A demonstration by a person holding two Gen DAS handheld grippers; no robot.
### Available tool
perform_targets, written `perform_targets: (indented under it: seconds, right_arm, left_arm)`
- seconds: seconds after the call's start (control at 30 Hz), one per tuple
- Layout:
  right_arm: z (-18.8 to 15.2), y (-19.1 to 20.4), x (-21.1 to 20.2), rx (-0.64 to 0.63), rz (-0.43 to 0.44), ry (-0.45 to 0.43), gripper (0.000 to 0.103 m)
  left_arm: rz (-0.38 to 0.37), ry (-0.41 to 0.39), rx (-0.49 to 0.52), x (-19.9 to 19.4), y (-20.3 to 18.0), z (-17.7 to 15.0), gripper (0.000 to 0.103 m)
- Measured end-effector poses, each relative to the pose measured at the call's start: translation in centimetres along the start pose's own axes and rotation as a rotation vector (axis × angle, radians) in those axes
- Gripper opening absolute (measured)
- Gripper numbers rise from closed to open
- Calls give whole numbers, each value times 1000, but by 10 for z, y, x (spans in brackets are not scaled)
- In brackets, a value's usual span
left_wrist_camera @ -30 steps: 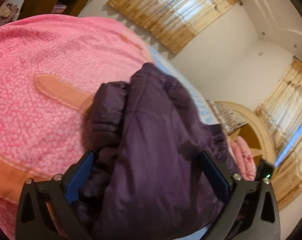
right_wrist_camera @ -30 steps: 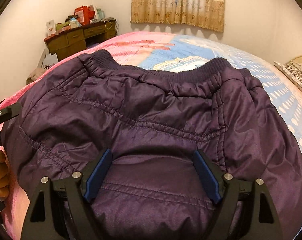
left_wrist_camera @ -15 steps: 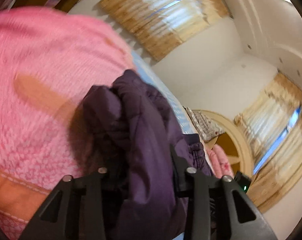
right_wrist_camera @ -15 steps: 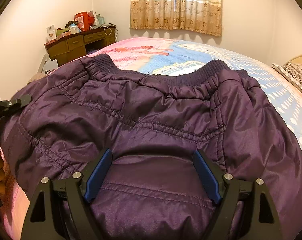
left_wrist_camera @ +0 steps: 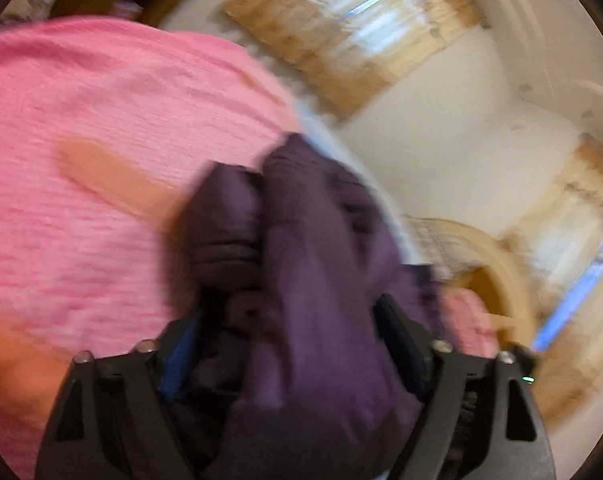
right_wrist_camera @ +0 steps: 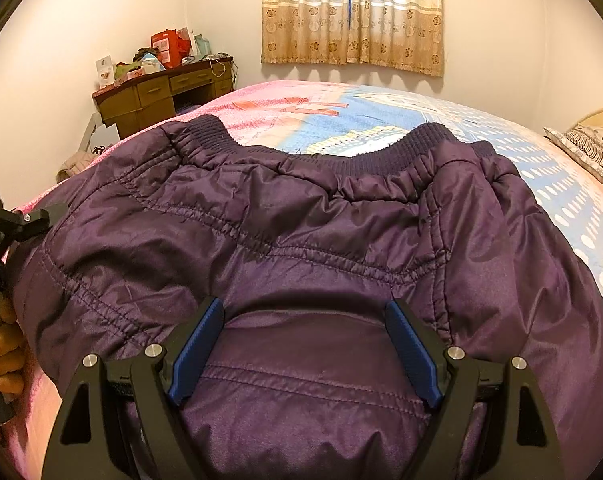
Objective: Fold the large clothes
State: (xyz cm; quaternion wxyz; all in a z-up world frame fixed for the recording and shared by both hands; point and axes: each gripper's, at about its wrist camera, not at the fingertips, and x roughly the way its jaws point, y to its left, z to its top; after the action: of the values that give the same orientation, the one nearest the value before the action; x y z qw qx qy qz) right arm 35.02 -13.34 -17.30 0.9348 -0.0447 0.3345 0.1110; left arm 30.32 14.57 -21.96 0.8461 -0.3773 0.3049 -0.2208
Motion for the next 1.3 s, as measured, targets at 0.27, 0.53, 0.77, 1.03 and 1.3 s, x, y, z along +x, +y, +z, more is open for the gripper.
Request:
perform_targets:
  seconds: [0.27, 0.53, 0.77, 1.03, 1.3]
  right_arm:
    - [-2, -9, -6, 30, 11, -17, 83]
    - [-27, -42, -67, 75, 100, -102, 80]
    - [-58, -118, -146, 161, 106, -189, 82]
    - [32, -170, -109, 490, 423, -44, 89]
    - [77, -116, -42, 324, 366, 191, 36]
  left_arm:
    - [-157, -54, 245, -7, -103, 8, 33]
    - [-163, 65, 781, 64, -226, -25, 34]
    - [-205, 149, 900, 87, -228, -61, 35]
    - [-161, 158, 1091, 88, -237, -88, 39]
    - [-99, 130, 1159, 83, -244, -101, 48]
